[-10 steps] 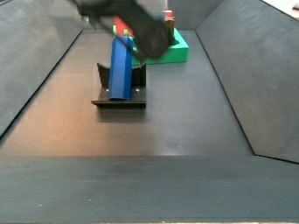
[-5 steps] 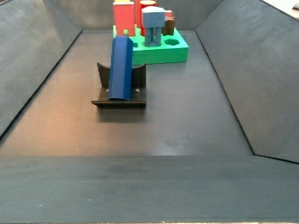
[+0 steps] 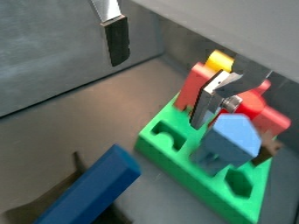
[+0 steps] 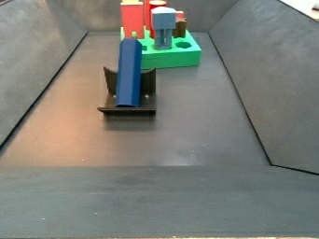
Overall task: Pick up the hexagon object. Move up. Place the hexagon object on the fixture. Regrasp the hexagon object. Move to above the board. Insert the hexagon object.
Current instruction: Regrasp the hexagon object.
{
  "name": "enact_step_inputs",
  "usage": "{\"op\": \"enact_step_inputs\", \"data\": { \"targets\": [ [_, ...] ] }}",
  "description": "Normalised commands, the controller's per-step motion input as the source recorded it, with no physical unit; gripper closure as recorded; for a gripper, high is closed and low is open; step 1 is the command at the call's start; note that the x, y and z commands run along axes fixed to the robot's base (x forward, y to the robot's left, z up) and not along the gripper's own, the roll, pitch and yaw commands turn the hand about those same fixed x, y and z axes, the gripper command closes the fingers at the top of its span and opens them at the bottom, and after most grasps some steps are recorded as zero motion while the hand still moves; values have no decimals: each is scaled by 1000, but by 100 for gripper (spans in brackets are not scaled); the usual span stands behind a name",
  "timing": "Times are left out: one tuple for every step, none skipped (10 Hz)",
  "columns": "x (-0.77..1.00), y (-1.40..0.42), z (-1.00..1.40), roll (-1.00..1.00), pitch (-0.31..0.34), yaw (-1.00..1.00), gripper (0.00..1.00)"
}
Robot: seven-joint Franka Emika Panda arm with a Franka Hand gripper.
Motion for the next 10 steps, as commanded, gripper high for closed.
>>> {"op": "enact_step_inputs", "data": {
  "targets": [
    [-14,-20,14,1000,1,22,0],
    [-2,-17,3,1000,-3,23,0],
    [1,-16,7,1000,-4,24,0],
    [4,-16,9,1000,-4,25,0],
    [1,-18,6,1000,3,27,0],
    [5,-22,4,1000,10,28,0],
    [14,-20,1,1000,14,29,0],
    [31,-23,-5,1000,28,32,0],
    [37,-25,-4,1000,36,34,0],
    [52,-29,2,1000,55,38,0]
  ]
}}
